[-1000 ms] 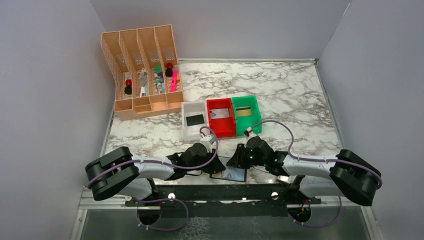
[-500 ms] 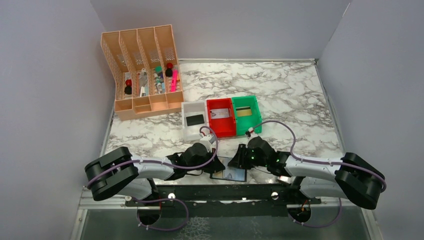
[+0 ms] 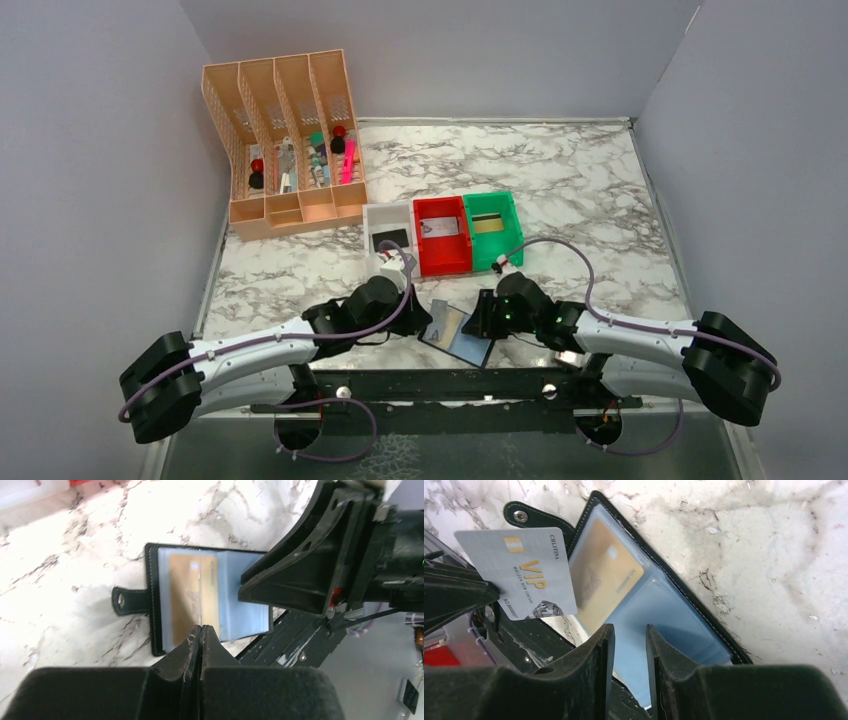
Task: Take the credit cards out of the card holder
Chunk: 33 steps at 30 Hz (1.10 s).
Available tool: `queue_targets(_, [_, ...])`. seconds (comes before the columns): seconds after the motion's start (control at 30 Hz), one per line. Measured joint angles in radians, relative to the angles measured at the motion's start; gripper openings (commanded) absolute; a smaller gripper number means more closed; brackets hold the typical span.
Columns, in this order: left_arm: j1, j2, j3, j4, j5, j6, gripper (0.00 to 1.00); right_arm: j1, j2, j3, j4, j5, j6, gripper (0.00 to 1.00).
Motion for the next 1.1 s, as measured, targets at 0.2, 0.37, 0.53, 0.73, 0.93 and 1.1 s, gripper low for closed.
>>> queue_targets(0.2, [0.000, -0.097, 0.000, -0.096, -0.022, 0.017, 0.00, 0.000, 0.005, 0.018, 0.049, -0.038, -0.037, 0.43])
queue_targets(0.37, [0.000, -0.164, -0.007, -0.095, -0.024, 0.017, 0.00, 0.000, 0.050, 0.050, 0.126, -0.078, -0.068, 0.54])
queue_targets(0.53, [0.009, -0.196, -0.027, -0.071, -0.003, 0.016, 0.00, 0.000, 0.065, 0.056, 0.228, -0.147, -0.109, 0.60])
queue_targets(0.73, [0.073, -0.226, -0.050, -0.015, 0.071, 0.016, 0.00, -0.008, 0.063, 0.071, 0.314, -0.200, -0.134, 0.63])
queue_targets(0.93, [0.123, -0.243, -0.068, 0.054, 0.158, 0.013, 0.00, -0.052, 0.063, 0.065, 0.372, -0.259, -0.124, 0.64])
queue_targets(1.1, [0.139, -0.257, -0.090, 0.109, 0.222, 0.005, 0.00, -0.099, 0.066, 0.048, 0.444, -0.333, -0.104, 0.57])
